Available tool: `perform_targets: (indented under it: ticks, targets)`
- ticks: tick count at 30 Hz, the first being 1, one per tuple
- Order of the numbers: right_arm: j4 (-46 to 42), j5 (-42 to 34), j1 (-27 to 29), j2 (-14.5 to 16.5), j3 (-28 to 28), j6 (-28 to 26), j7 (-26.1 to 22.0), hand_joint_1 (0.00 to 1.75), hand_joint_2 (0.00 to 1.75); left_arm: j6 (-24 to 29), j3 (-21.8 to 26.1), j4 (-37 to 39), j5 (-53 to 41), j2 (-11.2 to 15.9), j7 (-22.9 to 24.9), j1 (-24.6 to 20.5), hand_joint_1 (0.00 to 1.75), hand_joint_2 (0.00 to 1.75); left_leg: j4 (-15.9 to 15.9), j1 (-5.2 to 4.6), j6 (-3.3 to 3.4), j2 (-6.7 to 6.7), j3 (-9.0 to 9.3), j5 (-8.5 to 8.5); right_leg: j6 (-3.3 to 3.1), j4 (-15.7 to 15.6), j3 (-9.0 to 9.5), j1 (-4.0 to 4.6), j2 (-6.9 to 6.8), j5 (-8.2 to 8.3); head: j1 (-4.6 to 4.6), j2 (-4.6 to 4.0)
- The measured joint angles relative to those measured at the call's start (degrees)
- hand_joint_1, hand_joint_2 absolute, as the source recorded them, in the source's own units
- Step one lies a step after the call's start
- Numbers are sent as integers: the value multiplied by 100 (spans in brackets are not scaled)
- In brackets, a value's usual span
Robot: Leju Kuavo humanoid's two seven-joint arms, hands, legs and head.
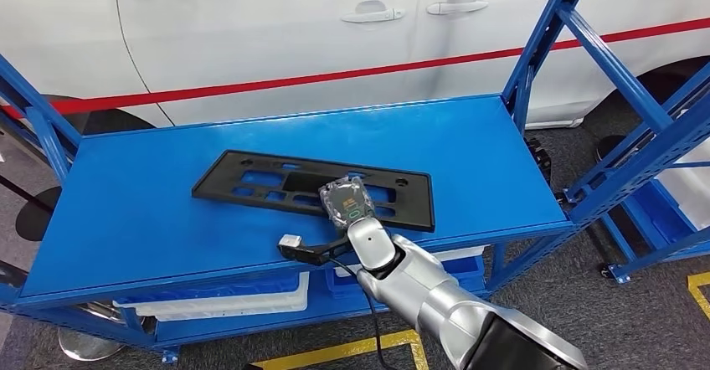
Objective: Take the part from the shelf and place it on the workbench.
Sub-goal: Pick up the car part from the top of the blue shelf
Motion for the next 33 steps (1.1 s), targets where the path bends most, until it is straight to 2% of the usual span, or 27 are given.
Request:
perform_targets:
  ticks: [2, 3, 6, 7, 9, 11, 12, 13, 14, 15, 17, 18, 20, 22, 24, 26, 27, 28, 29, 31, 32, 33]
  targets:
    - [-151, 132, -251, -99, -189, 1, 92, 175, 175, 2, -3, 0, 5, -3, -13, 4, 0, 175, 48, -26, -43, -5, -41, -20, -41, -603, 255, 19, 1, 233, -3, 1]
    - [-235, 185, -395, -147, -308, 21, 86, 175, 175, 2, -3, 0, 8, -4, -15, 9, 0, 175, 63, -37, -70, -3, -63, -24, -64, -735, 295, 30, 5, 258, -5, 1]
    - [-439, 358, -688, -255, -619, 11, 109, 175, 175, 7, -3, 0, 11, -7, -19, 25, 0, 175, 77, -35, -161, 5, -91, -35, -155, -785, 286, 37, 13, 272, -7, 1]
    - [-500, 436, -756, -285, -685, -43, 158, 175, 175, 9, -3, 0, 14, -9, -25, 26, 0, 175, 161, -29, -192, 8, -129, -102, -194, -803, 293, 30, 10, 286, -8, 0]
    - [-649, 577, -941, -361, -814, -167, 237, 175, 175, 18, -3, 0, 31, -13, -42, 26, 0, 175, 671, -17, -240, 14, -360, -404, -255, -826, 298, 20, 5, 301, -12, 0]
    - [-842, 674, -1195, -489, -1006, -229, 222, 175, 175, 29, -3, 0, 54, -17, -61, 31, 0, 175, 1439, -15, -268, 14, -715, -728, -284, -819, 295, 34, -8, 294, -13, 0]
    - [-955, 718, -1315, -563, -1124, -228, 194, 175, 175, 32, -3, 0, 61, -18, -69, 37, 0, 175, 1672, -14, -274, 15, -829, -769, -288, -815, 298, 41, -14, 288, -12, 0]
    - [-1076, 760, -1426, -630, -1247, -217, 160, 175, 175, 33, -3, 0, 68, -19, -75, 44, 0, 175, 1699, -14, -273, 15, -849, -698, -291, -809, 305, 47, -17, 281, -13, 0]
    - [-1202, 799, -1523, -687, -1372, -204, 132, 175, 175, 33, -3, 0, 72, -19, -80, 49, 0, 175, 1480, -14, -262, 16, -755, -516, -289, -803, 315, 49, -12, 271, -13, 1]
    - [-1321, 826, -1609, -727, -1482, -192, 110, 175, 175, 33, -3, 0, 75, -19, -85, 52, 0, 175, 1097, -14, -239, 16, -585, -281, -282, -796, 328, 51, -3, 256, -13, 1]
    - [-1519, 886, -1744, -787, -1651, -177, 92, 175, 175, 33, -3, 0, 79, -21, -93, 48, 0, 175, 397, -36, -179, 14, -247, 3, -252, -782, 339, 69, 17, 234, -12, 1]
    - [-1595, 927, -1782, -813, -1705, -178, 92, 175, 175, 33, -3, 0, 80, -25, -97, 43, 0, 175, 215, -48, -150, 11, -162, 27, -230, -777, 331, 74, 23, 232, -10, 1]
    - [-1741, 1017, -1806, -867, -1795, -188, 94, 175, 175, 31, -3, 0, 86, -32, -102, 38, 0, 175, 111, -63, -103, 6, -128, -7, -178, -783, 308, 75, 26, 246, -9, 1]
    - [-1920, 1034, -1804, -934, -1914, -211, 64, 175, 175, 26, -4, 0, 91, -45, -101, 38, 0, 175, 45, -37, -43, 6, -108, 17, -116, -720, 273, 67, 18, 182, -5, 1]
    - [-2111, 941, -1813, -1011, -2064, -260, -18, 175, 175, 51, -10, 0, 74, -61, -80, 31, 0, 175, -10, -11, 15, 9, -83, 46, -62, -307, 83, 56, 13, -70, -1, 1]
    - [-2285, 751, -1779, -1085, -2211, -324, -138, 175, 175, 122, -22, 0, 64, -66, -41, 24, 0, 175, -14, -13, 37, 7, -81, 45, -21, 414, -276, 36, 11, -375, 2, 1]
    - [-2373, 607, -1731, -1118, -2281, -355, -211, 175, 175, 157, -27, 0, 69, -67, -18, 24, 0, 175, -11, -12, 38, 4, -79, 42, -4, 684, -424, 21, 10, -437, 2, 0]
    - [-2467, 408, -1665, -1147, -2351, -387, -309, 175, 175, 179, -30, 0, 75, -67, 10, 25, 0, 175, -6, -10, 36, -1, -76, 37, 9, 760, -486, 2, 8, -388, 2, 0]
    - [-2570, 141, -1585, -1169, -2424, -416, -434, 175, 175, 195, -30, 0, 83, -67, 41, 25, 0, 175, 7, -6, 27, -6, -72, 26, 17, 607, -433, -18, 5, -233, 3, 0]
    - [-2808, -566, -1405, -1193, -2581, -461, -764, 175, 175, 216, -32, 0, 99, -67, 90, 25, 0, 175, 49, -1, -14, -13, -70, -15, 22, -124, -108, -46, -4, 165, 3, 0]
    - [-2919, -890, -1319, -1202, -2649, -481, -917, 175, 175, 226, -32, 0, 108, -67, 103, 22, 0, 175, 80, -10, -41, -13, -77, -38, 11, -447, 37, -41, -5, 287, 0, 1]
    - [-3023, -1186, -1232, -1207, -2702, -488, -1066, 175, 175, 236, -32, 0, 111, -67, 110, 18, 0, 175, 97, -19, -67, -10, -84, -53, -5, -643, 122, -33, -4, 334, -5, 1]
